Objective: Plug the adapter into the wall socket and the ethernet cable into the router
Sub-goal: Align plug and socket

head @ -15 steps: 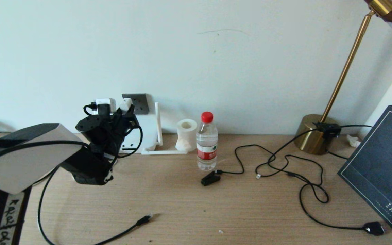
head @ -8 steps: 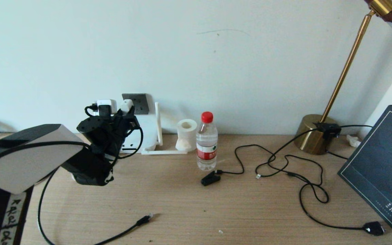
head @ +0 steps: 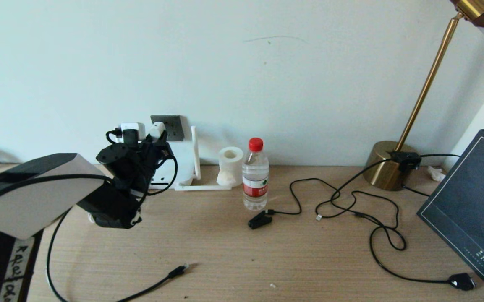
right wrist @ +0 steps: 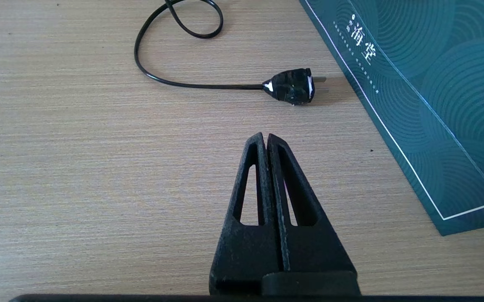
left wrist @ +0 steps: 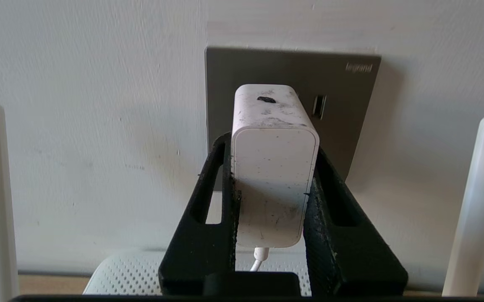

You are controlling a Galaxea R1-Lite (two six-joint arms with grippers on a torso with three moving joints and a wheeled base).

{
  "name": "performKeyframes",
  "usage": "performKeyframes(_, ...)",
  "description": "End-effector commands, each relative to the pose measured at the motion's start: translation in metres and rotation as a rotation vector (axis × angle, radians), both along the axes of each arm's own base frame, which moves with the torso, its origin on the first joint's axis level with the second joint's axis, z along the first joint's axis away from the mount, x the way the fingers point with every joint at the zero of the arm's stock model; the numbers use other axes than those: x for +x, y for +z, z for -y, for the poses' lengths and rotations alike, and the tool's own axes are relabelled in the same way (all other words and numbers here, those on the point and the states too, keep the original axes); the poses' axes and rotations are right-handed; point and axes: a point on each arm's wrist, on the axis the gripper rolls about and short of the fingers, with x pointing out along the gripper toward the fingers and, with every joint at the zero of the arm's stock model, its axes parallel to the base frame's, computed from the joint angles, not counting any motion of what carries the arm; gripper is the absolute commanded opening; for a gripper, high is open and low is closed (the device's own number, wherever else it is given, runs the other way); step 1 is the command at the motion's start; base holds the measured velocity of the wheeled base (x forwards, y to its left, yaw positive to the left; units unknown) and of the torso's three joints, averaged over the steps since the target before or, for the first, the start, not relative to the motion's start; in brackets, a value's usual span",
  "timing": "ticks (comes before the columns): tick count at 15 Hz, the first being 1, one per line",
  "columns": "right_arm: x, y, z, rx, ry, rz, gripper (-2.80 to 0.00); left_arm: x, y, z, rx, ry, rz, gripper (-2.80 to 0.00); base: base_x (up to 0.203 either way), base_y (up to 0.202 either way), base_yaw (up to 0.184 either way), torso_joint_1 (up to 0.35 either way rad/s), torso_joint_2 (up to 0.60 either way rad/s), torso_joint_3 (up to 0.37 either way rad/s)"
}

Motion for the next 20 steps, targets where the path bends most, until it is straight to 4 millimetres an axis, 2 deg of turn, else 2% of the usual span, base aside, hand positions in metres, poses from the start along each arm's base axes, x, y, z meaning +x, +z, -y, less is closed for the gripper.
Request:
performKeyframes(1,0.0001,0.0001,0.0,0.0,0.0,0.0,-2.8,0.0009,-0.0007,0.0019,0.013,0.004,0.009,-2.8,0.0,0.0,0.0,0.0,0.0,0.0)
performKeyframes(20,0.0001,0.0001,0.0,0.0,0.0,0.0,-2.8,0.004,0.0009,0.0037,0.025,0.006,0.024,-2.8,0.0,0.0,0.0,0.0,0.0,0.0)
